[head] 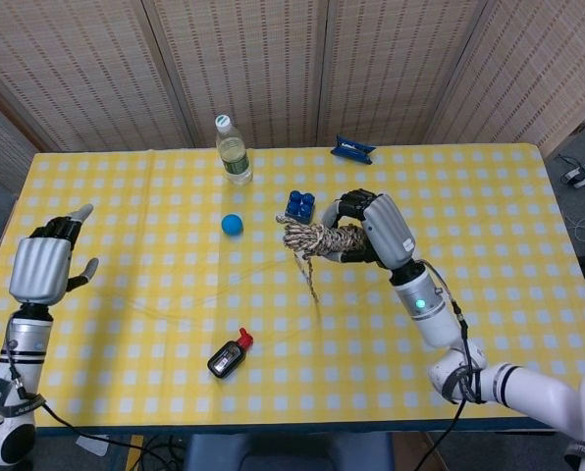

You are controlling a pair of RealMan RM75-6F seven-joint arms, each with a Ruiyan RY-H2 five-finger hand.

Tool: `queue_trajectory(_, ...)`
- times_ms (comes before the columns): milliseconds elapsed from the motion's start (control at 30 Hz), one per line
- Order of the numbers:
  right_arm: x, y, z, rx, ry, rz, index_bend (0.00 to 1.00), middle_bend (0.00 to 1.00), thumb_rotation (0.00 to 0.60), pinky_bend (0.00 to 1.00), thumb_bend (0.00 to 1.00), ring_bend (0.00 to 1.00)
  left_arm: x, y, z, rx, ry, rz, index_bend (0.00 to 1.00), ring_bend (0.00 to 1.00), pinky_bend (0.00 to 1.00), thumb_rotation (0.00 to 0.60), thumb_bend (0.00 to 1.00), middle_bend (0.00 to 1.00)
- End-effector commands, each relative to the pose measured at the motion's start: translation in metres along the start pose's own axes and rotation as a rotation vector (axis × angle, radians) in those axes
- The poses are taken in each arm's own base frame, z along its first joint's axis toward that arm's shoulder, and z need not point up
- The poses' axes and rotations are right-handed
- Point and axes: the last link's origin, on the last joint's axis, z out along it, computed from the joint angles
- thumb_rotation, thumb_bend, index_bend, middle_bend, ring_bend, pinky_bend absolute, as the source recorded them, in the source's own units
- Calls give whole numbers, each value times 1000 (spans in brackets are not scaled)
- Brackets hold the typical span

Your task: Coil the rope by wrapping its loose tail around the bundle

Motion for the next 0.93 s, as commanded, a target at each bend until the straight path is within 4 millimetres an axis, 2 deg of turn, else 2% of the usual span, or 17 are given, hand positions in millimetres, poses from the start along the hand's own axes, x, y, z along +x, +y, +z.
queue_trajectory(33,4,2,-7,-2,-13,-18,869,702,600,500,139,531,-1,-13,-9,24,5,18,172,252,381,600,307,233)
queue_trajectory(300,13,7,-20,-15,-7,-31,869,702,600,500,139,530,-7,-36,-30,68,-18,35,201,252,374,600,307,233)
queue_trajectory(633,17,11,-29,-32,-8,-32,870,702,600,500,139,531,-16,-44,-85,85,-30,83,218,252,372,600,306,233)
queue_trajectory(767,17,12,-32,-34,-9,-28,870,702,600,500,139,531,-19,-45,-105,97,-25,110,221,252,322,600,306,233)
queue_trajectory(933,20,13,-35,-41,-1,-25,870,702,600,500,139,531,-22,-46,-127,110,-48,120,229,252,309,600,305,233)
